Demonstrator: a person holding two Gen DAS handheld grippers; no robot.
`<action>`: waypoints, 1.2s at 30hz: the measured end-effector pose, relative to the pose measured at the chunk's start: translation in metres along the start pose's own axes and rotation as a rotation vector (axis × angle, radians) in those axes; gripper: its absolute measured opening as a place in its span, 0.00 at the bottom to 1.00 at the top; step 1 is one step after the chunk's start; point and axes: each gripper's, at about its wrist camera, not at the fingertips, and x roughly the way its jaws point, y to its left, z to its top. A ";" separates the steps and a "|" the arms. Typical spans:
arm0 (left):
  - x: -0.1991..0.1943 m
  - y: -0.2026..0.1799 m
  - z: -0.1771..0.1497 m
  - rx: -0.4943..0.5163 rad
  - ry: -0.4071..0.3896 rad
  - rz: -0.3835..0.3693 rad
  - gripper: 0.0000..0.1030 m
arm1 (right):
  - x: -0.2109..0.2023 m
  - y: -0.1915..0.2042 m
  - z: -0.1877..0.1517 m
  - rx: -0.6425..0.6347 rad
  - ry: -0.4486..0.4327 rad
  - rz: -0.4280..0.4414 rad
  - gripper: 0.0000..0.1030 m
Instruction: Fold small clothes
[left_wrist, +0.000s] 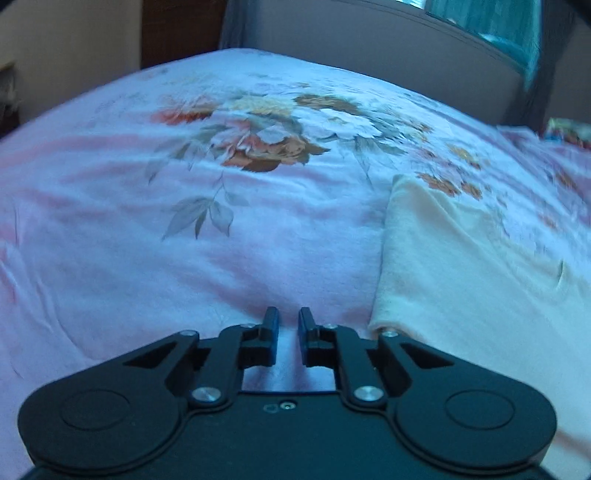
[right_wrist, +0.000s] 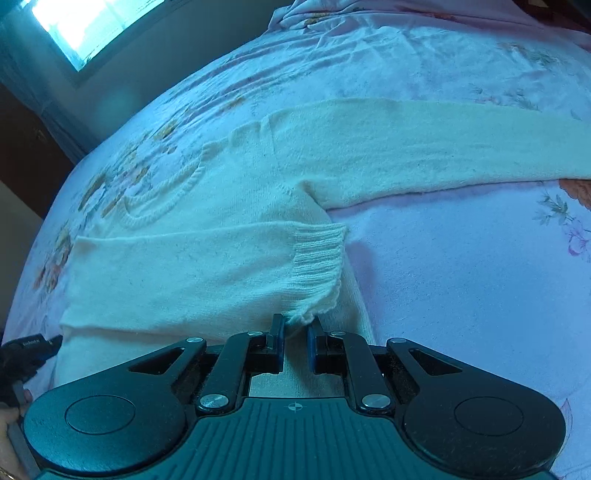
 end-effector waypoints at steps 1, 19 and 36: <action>-0.004 0.000 0.000 0.006 -0.007 0.004 0.15 | -0.003 0.000 0.000 0.007 -0.011 -0.004 0.11; 0.008 -0.052 0.001 0.252 -0.066 0.004 0.25 | -0.005 0.003 0.004 0.020 -0.020 -0.013 0.11; -0.034 -0.049 0.012 0.167 -0.066 -0.092 0.28 | -0.032 -0.017 0.011 0.066 -0.114 -0.021 0.11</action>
